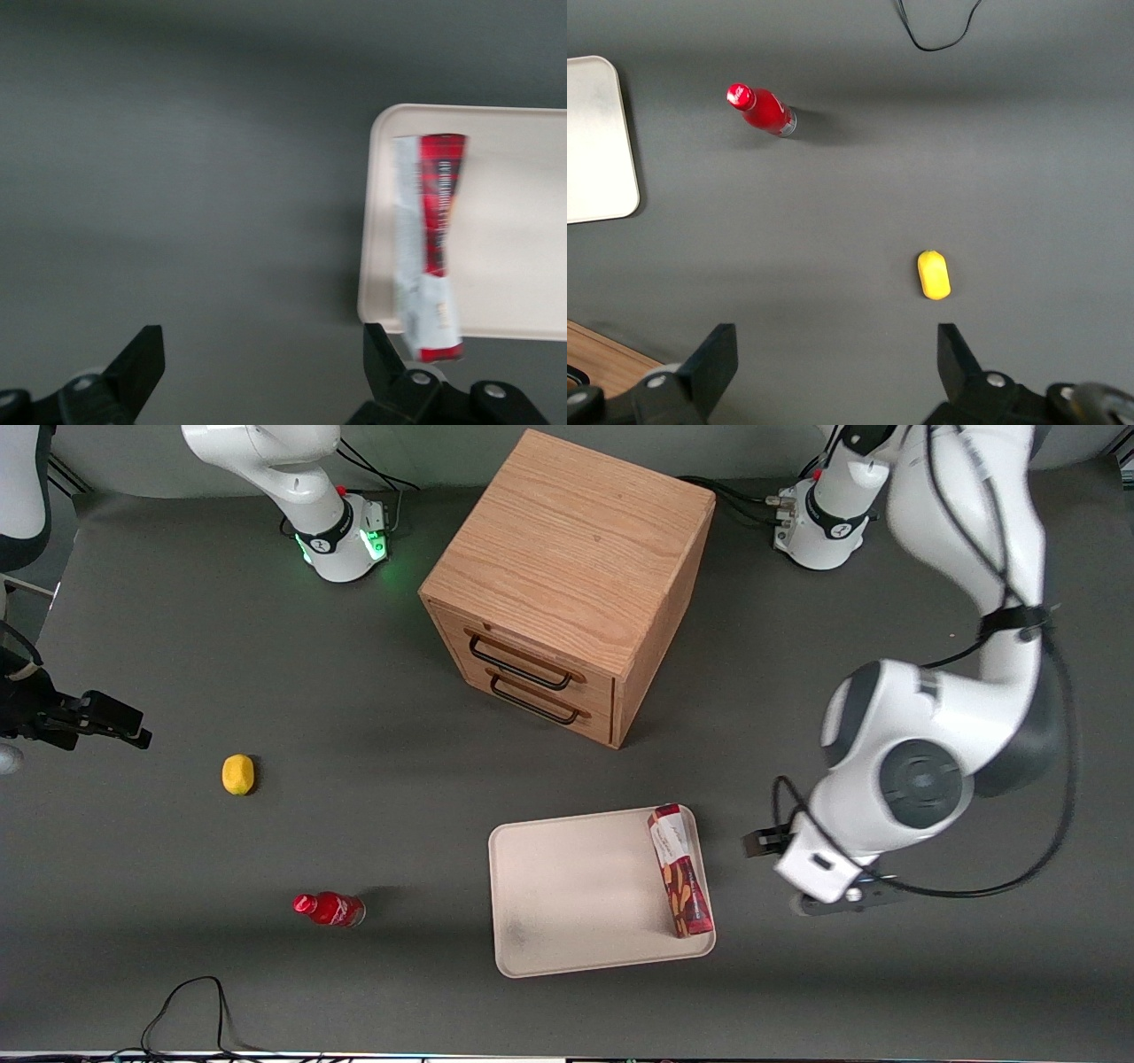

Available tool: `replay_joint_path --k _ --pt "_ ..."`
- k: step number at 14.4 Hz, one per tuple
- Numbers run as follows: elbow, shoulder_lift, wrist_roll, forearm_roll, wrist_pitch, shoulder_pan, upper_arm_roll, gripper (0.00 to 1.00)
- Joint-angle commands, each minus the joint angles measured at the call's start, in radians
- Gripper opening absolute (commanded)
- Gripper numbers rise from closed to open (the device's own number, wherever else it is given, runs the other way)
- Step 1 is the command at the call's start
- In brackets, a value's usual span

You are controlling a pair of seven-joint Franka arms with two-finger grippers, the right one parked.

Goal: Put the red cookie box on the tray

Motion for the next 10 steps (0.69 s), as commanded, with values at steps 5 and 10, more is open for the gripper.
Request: replay_joint_path --k 5,10 --pt "-0.233 -0.275 0.126 0.014 -0.111 0.224 -0.003 1.0" --pt "-0.298 -0.4 0.276 0.013 -0.194 0.264 0.107 1.0"
